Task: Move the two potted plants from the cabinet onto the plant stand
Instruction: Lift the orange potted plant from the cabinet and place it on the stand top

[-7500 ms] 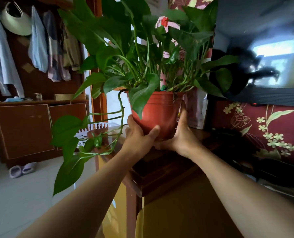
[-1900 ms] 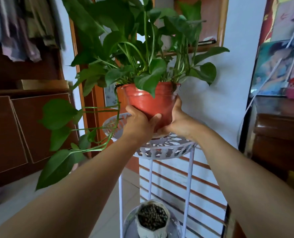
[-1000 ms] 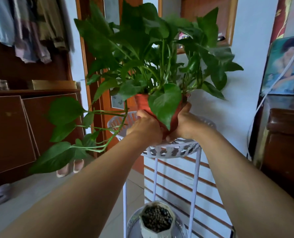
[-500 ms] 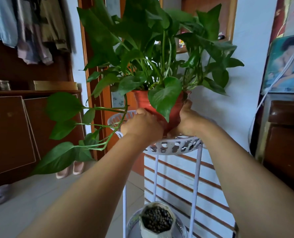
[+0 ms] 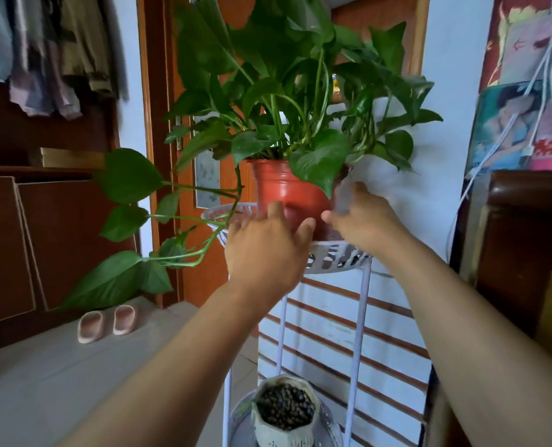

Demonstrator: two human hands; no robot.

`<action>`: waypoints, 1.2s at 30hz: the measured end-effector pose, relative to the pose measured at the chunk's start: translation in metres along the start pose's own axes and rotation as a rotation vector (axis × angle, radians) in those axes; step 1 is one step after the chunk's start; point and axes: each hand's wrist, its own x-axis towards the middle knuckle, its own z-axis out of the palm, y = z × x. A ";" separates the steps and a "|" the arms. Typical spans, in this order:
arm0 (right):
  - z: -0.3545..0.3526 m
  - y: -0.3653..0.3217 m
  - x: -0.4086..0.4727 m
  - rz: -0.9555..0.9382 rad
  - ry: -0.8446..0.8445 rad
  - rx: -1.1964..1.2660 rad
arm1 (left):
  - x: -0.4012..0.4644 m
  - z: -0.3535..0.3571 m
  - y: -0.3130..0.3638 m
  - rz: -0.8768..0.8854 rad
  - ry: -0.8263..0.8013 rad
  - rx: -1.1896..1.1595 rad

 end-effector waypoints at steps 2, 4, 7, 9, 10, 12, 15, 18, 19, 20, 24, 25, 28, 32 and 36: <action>0.000 0.002 -0.015 -0.023 0.049 0.029 | -0.015 0.001 -0.004 0.048 0.043 -0.003; 0.001 0.003 -0.029 -0.067 0.085 0.024 | -0.030 0.002 -0.010 0.083 0.047 -0.007; 0.003 0.002 -0.048 -0.093 0.134 0.042 | -0.049 -0.001 -0.017 0.117 0.035 0.014; 0.005 0.000 -0.059 -0.111 0.143 0.055 | -0.057 -0.007 -0.020 0.113 0.023 0.011; 0.004 -0.002 -0.064 -0.123 0.139 0.060 | -0.059 -0.012 -0.020 0.106 0.016 0.004; 0.005 -0.005 -0.071 -0.131 0.124 0.066 | -0.061 -0.019 -0.018 0.097 0.001 -0.011; 0.003 -0.008 -0.075 -0.132 0.113 0.062 | -0.063 -0.026 -0.013 0.097 -0.009 -0.027; 0.003 -0.010 -0.077 -0.129 0.124 0.076 | -0.064 -0.030 -0.009 0.099 -0.012 -0.026; 0.004 -0.010 -0.078 -0.130 0.128 0.076 | -0.064 -0.030 -0.008 0.095 -0.017 -0.025; 0.005 -0.010 -0.079 -0.133 0.133 0.075 | -0.064 -0.030 -0.007 0.091 -0.024 -0.026; 0.006 -0.011 -0.081 -0.129 0.130 0.072 | -0.058 -0.035 -0.005 0.037 -0.081 -0.030; 0.004 -0.013 -0.081 -0.117 0.115 0.079 | -0.056 -0.037 -0.004 0.019 -0.107 -0.027; -0.008 -0.018 -0.084 -0.053 0.015 0.145 | -0.049 -0.052 -0.001 -0.039 -0.227 -0.035; -0.036 -0.027 -0.093 0.015 -0.116 0.193 | -0.040 -0.082 0.003 -0.098 -0.396 -0.018; -0.076 -0.047 -0.097 0.084 -0.198 0.212 | -0.022 -0.125 0.019 -0.176 -0.471 -0.056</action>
